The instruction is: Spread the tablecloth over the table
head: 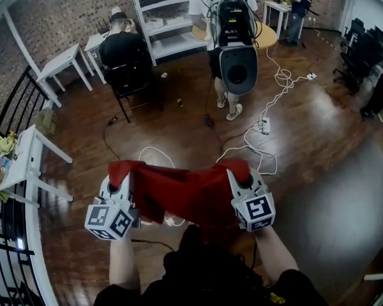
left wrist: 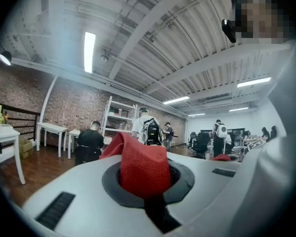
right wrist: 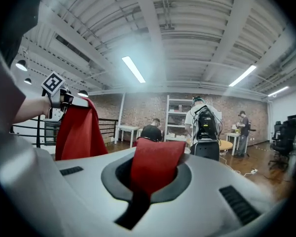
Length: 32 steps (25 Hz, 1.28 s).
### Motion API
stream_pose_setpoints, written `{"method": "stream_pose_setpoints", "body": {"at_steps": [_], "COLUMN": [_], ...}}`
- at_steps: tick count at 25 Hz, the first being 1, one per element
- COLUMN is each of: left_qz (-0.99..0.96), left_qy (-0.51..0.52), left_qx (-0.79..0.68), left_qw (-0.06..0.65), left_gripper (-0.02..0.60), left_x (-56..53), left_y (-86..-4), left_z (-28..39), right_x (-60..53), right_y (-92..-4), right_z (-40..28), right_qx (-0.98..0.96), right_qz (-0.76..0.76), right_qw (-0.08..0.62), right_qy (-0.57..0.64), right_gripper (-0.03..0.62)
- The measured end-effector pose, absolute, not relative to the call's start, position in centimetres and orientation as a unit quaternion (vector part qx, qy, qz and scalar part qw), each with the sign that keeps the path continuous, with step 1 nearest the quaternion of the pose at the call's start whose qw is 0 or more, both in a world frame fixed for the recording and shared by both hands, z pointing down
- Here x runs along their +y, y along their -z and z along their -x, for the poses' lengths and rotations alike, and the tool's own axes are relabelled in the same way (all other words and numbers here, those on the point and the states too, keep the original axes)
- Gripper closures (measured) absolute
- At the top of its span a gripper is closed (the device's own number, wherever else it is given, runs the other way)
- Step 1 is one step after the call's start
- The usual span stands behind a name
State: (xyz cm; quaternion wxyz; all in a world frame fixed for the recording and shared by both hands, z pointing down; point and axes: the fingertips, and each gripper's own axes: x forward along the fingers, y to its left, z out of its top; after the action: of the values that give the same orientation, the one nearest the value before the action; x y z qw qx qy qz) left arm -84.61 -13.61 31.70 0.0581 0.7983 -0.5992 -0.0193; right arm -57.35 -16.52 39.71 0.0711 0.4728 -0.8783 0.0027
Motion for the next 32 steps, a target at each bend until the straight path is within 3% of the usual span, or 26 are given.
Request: {"method": "stream_pose_setpoints", "body": {"at_steps": [14, 26, 32], "left_qz": [-0.891, -0.964, -0.982], "left_qy": [-0.017, -0.068, -0.046], "left_qx": [-0.441, -0.219, -0.149], "left_qw": [0.111, 0.131, 0.110], "left_gripper": [0.574, 0.574, 0.574], "left_x": [-42.1, -52.7, -57.7], "left_y": [-35.3, -35.7, -31.1], "left_z": [76.9, 49.5, 34.0], "right_x": [-39.6, -43.0, -43.0], "right_y": [-40.5, -38.3, -33.6], "right_z": [48.6, 22.9, 9.4], "right_qx": [-0.767, -0.610, -0.556], "right_qz": [-0.634, -0.790, -0.830], "right_qw": [0.095, 0.050, 0.040], "right_qy": [-0.033, -0.036, 0.003], "right_gripper": [0.583, 0.583, 0.583]}}
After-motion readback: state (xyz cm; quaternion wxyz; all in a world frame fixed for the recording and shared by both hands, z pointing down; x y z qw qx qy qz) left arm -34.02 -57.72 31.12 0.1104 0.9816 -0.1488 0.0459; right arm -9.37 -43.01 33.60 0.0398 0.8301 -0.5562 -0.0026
